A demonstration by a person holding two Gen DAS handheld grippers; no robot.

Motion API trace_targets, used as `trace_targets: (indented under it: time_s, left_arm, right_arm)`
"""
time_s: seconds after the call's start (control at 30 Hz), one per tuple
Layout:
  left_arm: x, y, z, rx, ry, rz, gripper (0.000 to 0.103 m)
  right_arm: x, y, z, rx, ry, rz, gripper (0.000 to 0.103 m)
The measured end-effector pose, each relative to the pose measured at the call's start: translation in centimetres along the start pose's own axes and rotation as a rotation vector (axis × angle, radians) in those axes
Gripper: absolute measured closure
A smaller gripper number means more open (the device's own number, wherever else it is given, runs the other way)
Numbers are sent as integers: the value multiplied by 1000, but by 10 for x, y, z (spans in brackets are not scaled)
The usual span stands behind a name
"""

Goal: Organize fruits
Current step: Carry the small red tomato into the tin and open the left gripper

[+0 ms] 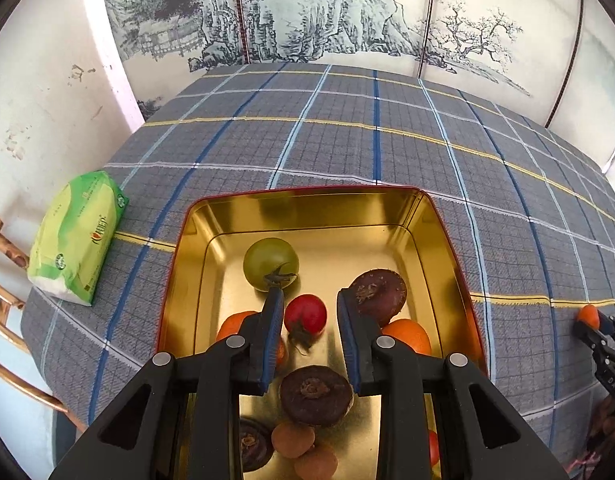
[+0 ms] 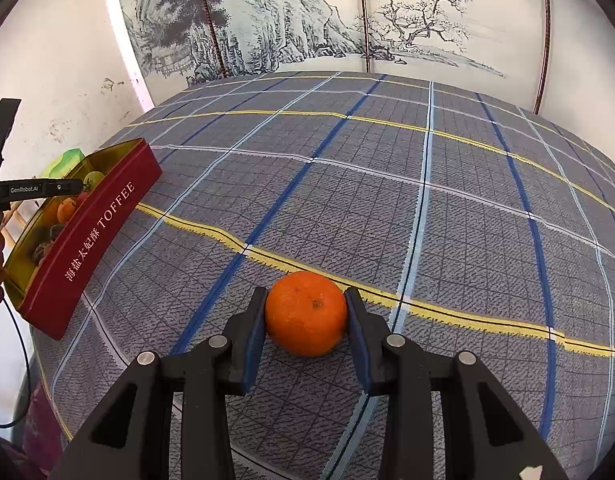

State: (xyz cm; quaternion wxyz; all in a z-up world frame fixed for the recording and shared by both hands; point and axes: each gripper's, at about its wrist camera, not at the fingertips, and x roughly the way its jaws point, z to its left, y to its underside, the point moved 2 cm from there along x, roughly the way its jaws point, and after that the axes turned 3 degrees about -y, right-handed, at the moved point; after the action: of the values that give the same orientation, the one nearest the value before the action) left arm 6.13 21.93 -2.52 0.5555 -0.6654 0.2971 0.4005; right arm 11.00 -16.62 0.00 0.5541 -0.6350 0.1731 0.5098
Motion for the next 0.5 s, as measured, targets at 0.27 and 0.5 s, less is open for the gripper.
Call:
trace_targets:
  time_s: [0.27, 0.5]
  left_arm:
    - [-20, 10, -1, -6, -50, -30, 54]
    - [-49, 24, 0, 3, -158, -98, 29]
  right_arm:
    - [1, 1, 1, 4, -6, 7, 68]
    - [-2, 2, 1, 28, -20, 11, 68]
